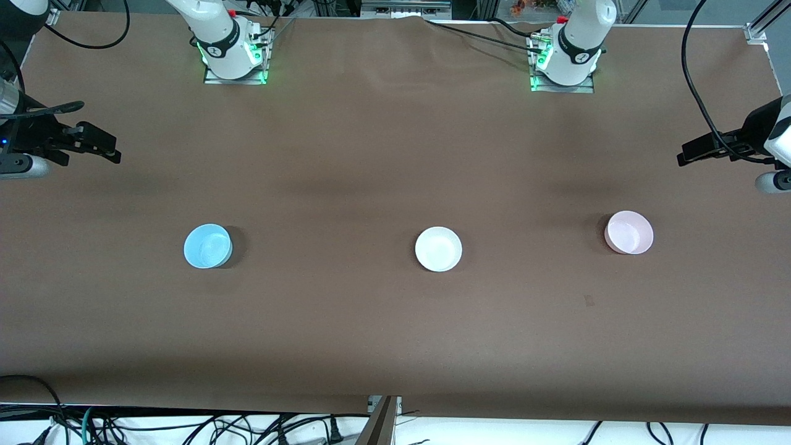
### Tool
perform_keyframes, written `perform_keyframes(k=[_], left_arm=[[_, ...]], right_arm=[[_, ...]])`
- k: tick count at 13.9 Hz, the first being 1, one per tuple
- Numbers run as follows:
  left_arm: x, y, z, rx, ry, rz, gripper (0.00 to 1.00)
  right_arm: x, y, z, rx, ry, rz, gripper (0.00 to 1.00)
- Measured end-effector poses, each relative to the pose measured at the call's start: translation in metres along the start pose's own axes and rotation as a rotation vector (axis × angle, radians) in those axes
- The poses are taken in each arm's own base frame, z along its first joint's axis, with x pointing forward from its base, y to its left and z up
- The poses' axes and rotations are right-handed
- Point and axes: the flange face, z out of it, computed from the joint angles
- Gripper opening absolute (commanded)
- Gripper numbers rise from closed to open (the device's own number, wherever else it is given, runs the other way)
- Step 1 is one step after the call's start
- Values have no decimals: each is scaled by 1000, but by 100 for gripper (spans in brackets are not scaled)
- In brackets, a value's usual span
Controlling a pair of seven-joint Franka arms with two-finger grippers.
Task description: Stack pink and blue bowls on white bowl
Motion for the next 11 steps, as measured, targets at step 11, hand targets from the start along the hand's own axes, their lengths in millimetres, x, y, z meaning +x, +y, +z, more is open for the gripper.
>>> perform_keyframes(k=[11], left_arm=[[11, -13, 10, -2, -17, 7, 100]], right_arm=[[-1, 14, 0, 0, 2, 25, 99]])
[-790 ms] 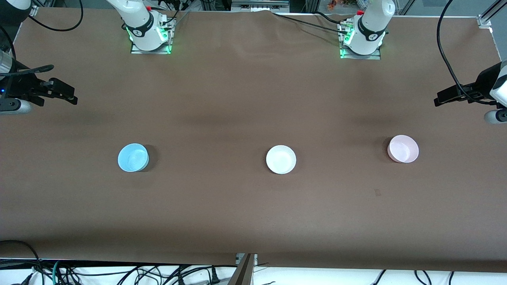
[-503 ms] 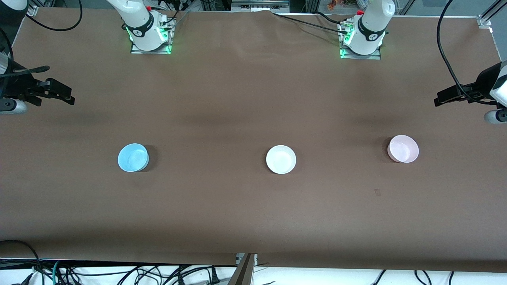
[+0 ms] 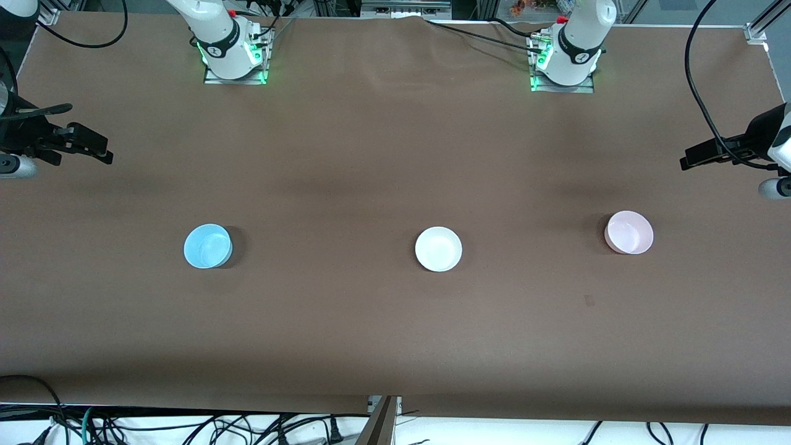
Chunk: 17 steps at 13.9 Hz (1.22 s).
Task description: Stack pink and blue bowls on white bowl
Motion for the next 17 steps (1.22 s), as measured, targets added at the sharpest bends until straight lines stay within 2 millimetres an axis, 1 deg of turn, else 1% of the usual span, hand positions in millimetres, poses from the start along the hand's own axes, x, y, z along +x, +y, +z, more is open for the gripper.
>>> perform_keyframes(k=[2, 5, 7, 8, 11, 15, 17], left_arm=[[8, -14, 10, -3, -20, 15, 100], [18, -51, 26, -13, -49, -15, 100], [29, -77, 44, -24, -74, -28, 100], [38, -87, 56, -28, -78, -32, 100], [61, -98, 95, -32, -82, -29, 100], [72, -115, 137, -26, -37, -20, 100], [76, -125, 171, -20, 0, -31, 100]], right_arm=[[0, 4, 0, 0, 0, 8, 99], [-1, 9, 0, 0, 0, 16, 99], [-1, 9, 0, 0, 0, 16, 99], [-1, 9, 0, 0, 0, 16, 99], [-1, 9, 0, 0, 0, 16, 99], [0, 9, 0, 0, 0, 16, 99], [0, 9, 0, 0, 0, 16, 99]])
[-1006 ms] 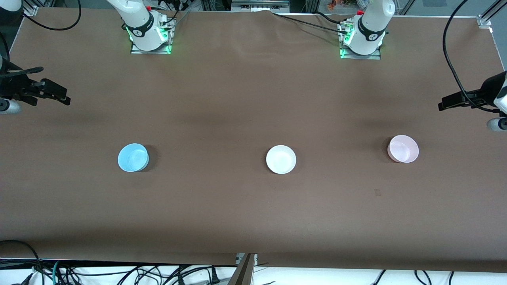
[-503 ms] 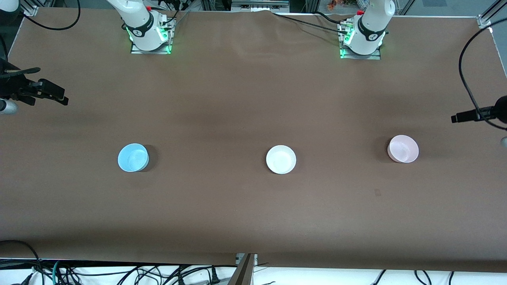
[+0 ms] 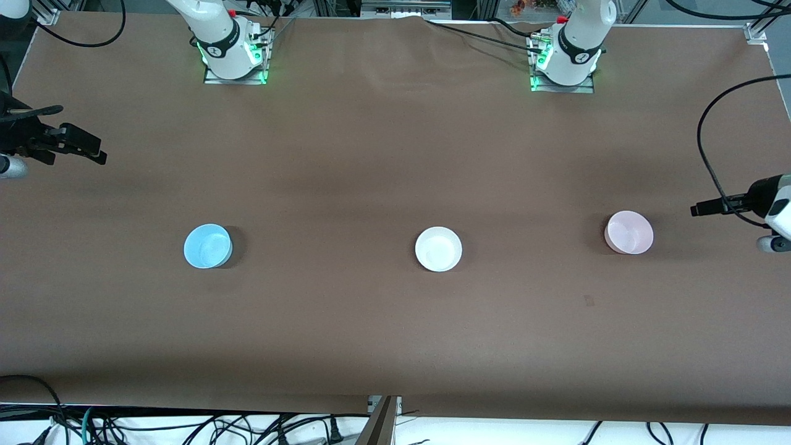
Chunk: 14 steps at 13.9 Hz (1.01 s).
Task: Stack pink and blue bowls on white bowl
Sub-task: 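Reach the left gripper down to the pink bowl rim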
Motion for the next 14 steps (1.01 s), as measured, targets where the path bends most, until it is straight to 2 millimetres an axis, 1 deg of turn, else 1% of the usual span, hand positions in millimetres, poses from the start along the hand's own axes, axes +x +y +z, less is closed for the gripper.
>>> perform_keyframes(k=[2, 4, 7, 10, 14], left_arm=[[-1, -8, 38, -19, 11, -24, 100], [-2, -13, 66, -37, 14, -35, 100], [0, -15, 92, -53, 63, 1, 100], [0, -19, 124, -79, 105, 58, 100], [-1, -25, 163, -161, 132, 118, 100]], right_arm=[[0, 0, 0, 0, 0, 0, 99], [0, 0, 0, 0, 0, 0, 99], [0, 0, 0, 0, 0, 0, 99], [0, 0, 0, 0, 0, 0, 99], [1, 1, 1, 0, -2, 1, 99]])
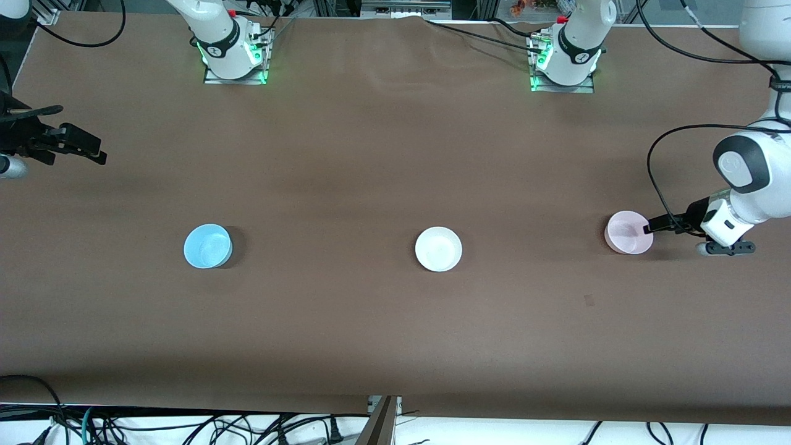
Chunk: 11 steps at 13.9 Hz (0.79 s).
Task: Stack pink and blue bowls on white bowl
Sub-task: 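Reach the left gripper down to the pink bowl rim, then close the left gripper on the pink bowl rim and lift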
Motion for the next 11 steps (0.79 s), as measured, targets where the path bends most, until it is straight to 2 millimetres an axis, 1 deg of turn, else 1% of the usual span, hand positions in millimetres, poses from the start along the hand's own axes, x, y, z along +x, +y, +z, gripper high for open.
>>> perform_keyframes(k=[2, 3, 5, 7, 9, 11], left_arm=[[-5, -10, 13, -5, 18, 39, 100], [-8, -15, 17, -13, 23, 54, 98], [-12, -24, 25, -39, 32, 73, 82], [-14, -27, 32, -62, 38, 82, 68], [-14, -28, 37, -63, 36, 86, 47], [-14, -29, 37, -61, 38, 86, 28]], right_arm=[[3, 3, 7, 1, -12, 4, 99], [5, 3, 10, 2, -16, 4, 99], [7, 4, 14, 2, -18, 5, 99], [7, 4, 13, 2, -17, 5, 99], [7, 4, 13, 2, -17, 6, 99], [7, 5, 13, 2, -17, 6, 99]])
